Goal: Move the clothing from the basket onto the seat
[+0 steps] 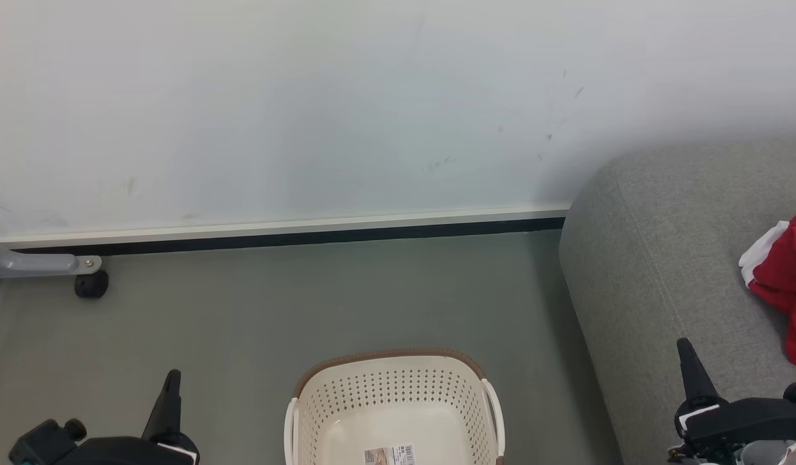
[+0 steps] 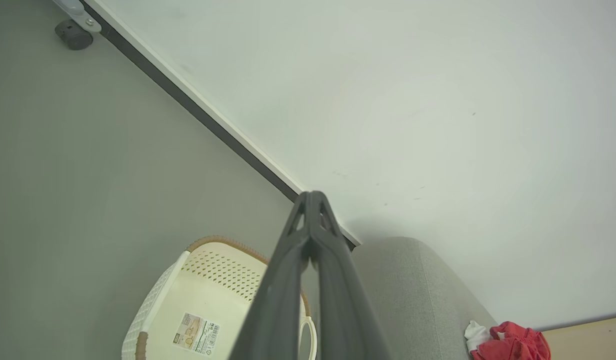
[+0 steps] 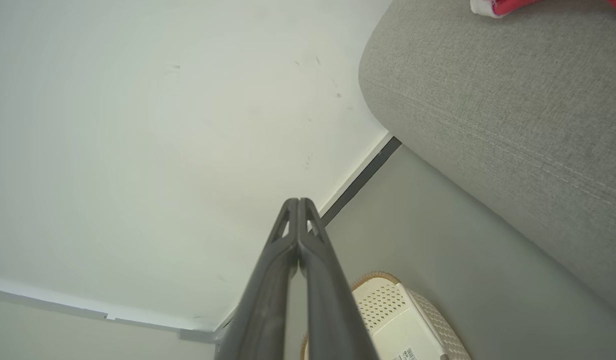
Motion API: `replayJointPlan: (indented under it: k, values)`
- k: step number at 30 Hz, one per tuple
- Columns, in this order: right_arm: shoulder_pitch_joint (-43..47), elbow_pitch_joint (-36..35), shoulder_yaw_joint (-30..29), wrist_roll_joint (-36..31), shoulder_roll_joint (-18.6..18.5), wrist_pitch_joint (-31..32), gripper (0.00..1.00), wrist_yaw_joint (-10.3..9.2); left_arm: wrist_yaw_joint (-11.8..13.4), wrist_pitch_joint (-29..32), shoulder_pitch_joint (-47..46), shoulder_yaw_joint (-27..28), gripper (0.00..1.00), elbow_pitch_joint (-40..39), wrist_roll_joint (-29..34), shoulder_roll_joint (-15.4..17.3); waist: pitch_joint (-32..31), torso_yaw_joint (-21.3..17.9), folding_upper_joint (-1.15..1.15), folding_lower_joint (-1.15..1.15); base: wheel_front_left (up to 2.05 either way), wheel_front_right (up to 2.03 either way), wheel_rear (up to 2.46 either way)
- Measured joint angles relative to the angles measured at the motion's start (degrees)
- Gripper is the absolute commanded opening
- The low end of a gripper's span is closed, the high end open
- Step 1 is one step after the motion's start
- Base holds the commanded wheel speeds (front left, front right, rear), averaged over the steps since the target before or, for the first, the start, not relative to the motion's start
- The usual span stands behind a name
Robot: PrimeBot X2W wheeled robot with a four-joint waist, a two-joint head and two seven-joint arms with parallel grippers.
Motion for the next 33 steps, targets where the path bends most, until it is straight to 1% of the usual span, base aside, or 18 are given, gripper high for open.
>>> replayJointPlan:
  k: [20,22,28,33]
  values:
    - [-0.3,2.3,-4.5,14.5,2.5,2.0,0.0,3.03,-3.0,2.5,-1.5,2.8,0.0,2.0,-14.1,-2.4,0.3,-0.2,0.0,0.0,0.0,0.0,0.0]
    - [-0.5,2.7,-5.1,16.5,2.9,2.0,0.0,3.46,-3.5,2.8,-1.9,3.3,0.0,2.3,-16.5,-2.7,0.3,-0.2,0.0,0.0,0.0,0.0,0.0]
    - [-0.8,3.2,-6.5,20.9,3.6,2.7,0.0,4.11,-4.5,3.7,-2.3,4.2,0.0,3.0,-20.6,-3.5,0.4,-0.3,0.0,0.0,0.0,0.0,0.0]
    - [-0.8,3.8,-7.6,24.5,4.3,3.2,0.0,5.11,-5.1,4.3,-2.6,4.9,0.0,3.5,-24.0,-4.1,0.5,-0.4,0.0,0.0,0.0,0.0,0.0]
